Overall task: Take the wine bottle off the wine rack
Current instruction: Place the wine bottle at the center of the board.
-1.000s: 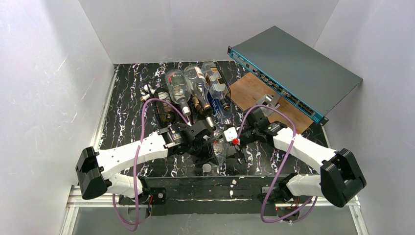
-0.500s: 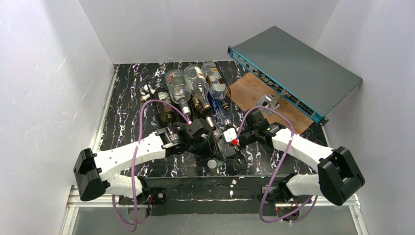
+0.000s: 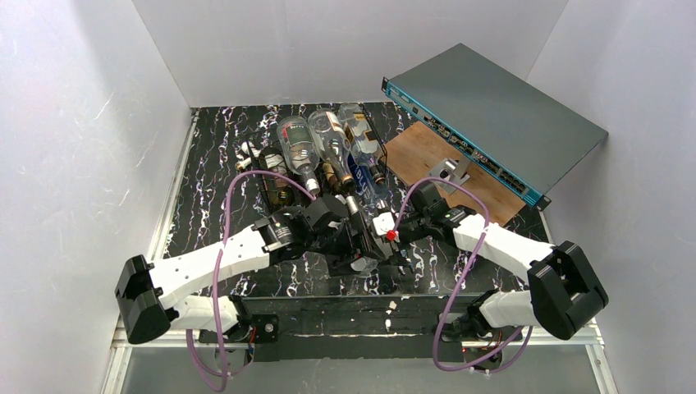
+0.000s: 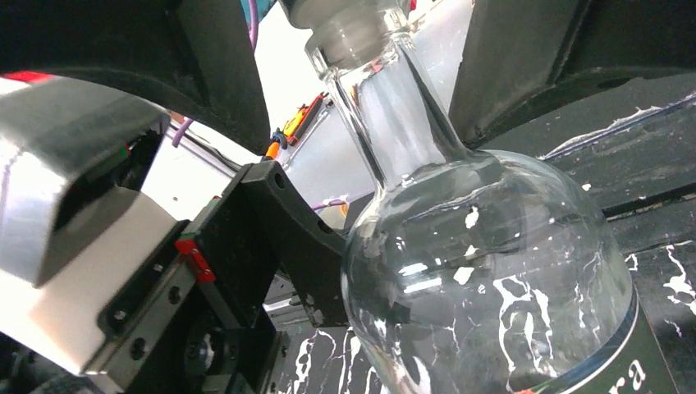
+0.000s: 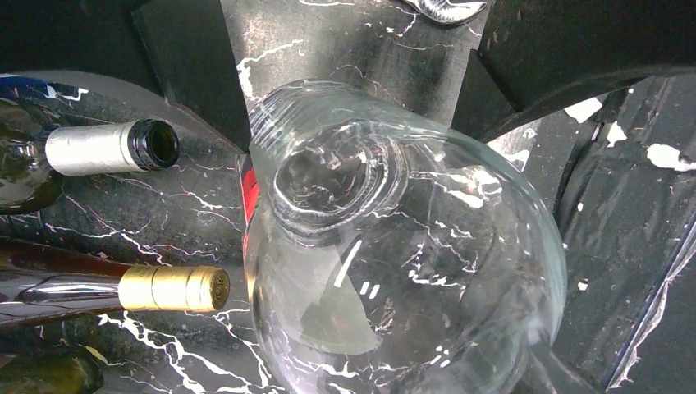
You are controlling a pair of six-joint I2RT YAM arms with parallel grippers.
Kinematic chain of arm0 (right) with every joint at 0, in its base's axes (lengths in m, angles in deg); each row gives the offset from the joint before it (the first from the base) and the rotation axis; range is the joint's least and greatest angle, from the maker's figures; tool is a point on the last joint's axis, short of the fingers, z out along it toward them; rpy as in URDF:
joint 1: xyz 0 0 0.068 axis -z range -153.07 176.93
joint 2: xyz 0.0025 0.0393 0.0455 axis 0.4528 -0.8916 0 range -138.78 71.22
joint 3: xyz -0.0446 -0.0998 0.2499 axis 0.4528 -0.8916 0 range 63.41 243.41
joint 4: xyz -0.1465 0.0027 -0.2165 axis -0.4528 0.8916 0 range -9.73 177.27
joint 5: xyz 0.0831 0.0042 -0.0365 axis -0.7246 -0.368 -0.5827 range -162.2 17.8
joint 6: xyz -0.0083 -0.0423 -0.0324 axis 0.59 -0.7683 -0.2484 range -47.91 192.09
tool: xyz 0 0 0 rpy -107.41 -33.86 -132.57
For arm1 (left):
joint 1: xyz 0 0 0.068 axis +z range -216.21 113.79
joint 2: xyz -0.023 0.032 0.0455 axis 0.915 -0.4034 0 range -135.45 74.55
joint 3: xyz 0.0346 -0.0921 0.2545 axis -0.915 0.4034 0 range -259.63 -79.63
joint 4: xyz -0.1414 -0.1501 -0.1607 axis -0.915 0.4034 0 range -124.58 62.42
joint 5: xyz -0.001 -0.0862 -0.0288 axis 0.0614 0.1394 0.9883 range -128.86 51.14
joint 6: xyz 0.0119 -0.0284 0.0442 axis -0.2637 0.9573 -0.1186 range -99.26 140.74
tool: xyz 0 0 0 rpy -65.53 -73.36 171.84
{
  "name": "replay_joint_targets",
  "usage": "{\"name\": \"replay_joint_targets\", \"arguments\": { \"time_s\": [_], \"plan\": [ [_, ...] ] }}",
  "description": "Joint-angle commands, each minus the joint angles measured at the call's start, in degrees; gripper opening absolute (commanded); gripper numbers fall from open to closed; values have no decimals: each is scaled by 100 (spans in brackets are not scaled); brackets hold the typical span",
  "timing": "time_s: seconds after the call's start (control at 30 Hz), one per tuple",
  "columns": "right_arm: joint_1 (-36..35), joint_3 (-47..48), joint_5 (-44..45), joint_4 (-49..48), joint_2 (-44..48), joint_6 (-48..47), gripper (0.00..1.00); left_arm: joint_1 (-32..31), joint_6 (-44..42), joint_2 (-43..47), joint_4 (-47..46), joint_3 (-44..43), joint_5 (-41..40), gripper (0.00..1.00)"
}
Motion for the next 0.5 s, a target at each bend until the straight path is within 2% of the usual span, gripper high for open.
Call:
{"name": "replay_joint_targets", "arguments": {
  "time_s": [0.0, 0.27, 0.47],
  "plan": [
    [-46, 35, -387, 48, -100, 354, 100, 221, -190, 320, -463, 192, -97, 79],
    [64, 103, -481, 68, -175, 528, 100, 478, -578, 392, -645, 259, -6, 90],
    [160, 133, -539, 172, -213, 497, 100, 593, -1081, 418, -689, 200, 15, 93]
  ]
}}
